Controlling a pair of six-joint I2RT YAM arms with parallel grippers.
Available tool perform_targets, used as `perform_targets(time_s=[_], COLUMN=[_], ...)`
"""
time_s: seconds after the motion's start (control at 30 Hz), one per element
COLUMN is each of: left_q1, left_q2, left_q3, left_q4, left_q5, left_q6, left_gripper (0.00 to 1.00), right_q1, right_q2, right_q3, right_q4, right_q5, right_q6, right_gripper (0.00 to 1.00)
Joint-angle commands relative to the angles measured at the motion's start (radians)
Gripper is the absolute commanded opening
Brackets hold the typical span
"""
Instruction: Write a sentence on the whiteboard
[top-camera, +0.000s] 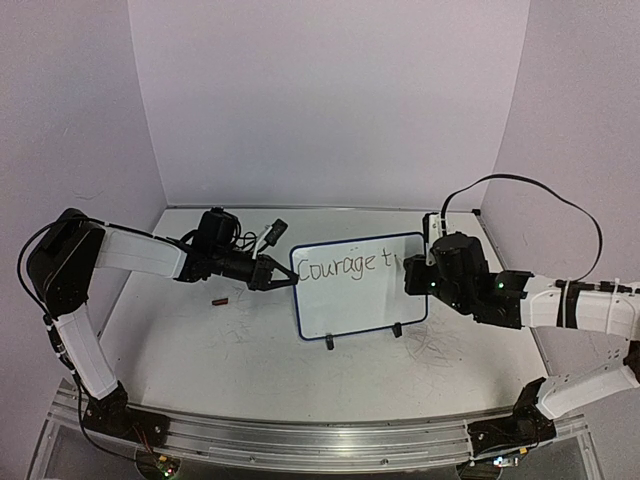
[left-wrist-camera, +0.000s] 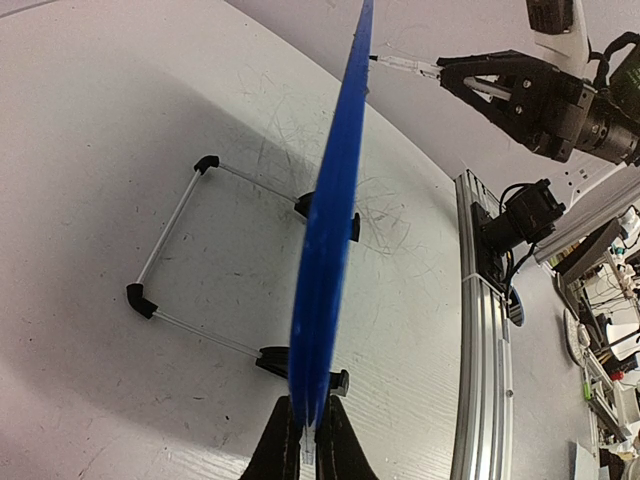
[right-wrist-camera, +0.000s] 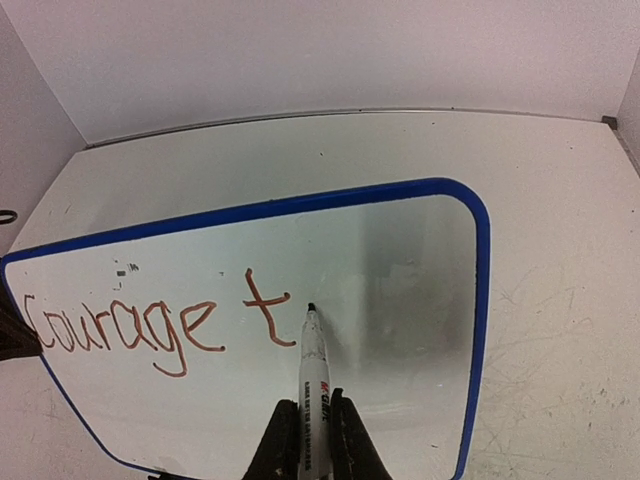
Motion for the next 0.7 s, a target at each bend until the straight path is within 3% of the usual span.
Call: perform_targets(time_s=[0.0,0.67], left_q1=[-0.013,-0.014], left_q2=[-0.015,-0.007], left_q3=[0.015,0.018], left_q4=[-0.088,-0.09], left_q5=[-0.003,0.002], left_q6=[0.035,0.037], left_gripper=[0.0,0.0], right_q1=[-0.003,-0.003], right_q2=[0.009,-0.017], right_q3=[0.031,-0.028], right_q4=[0.034,-0.023], right_q5=[0.022,-0.012], right_q6=[-0.007,0.04], right_gripper=[0.0,0.0])
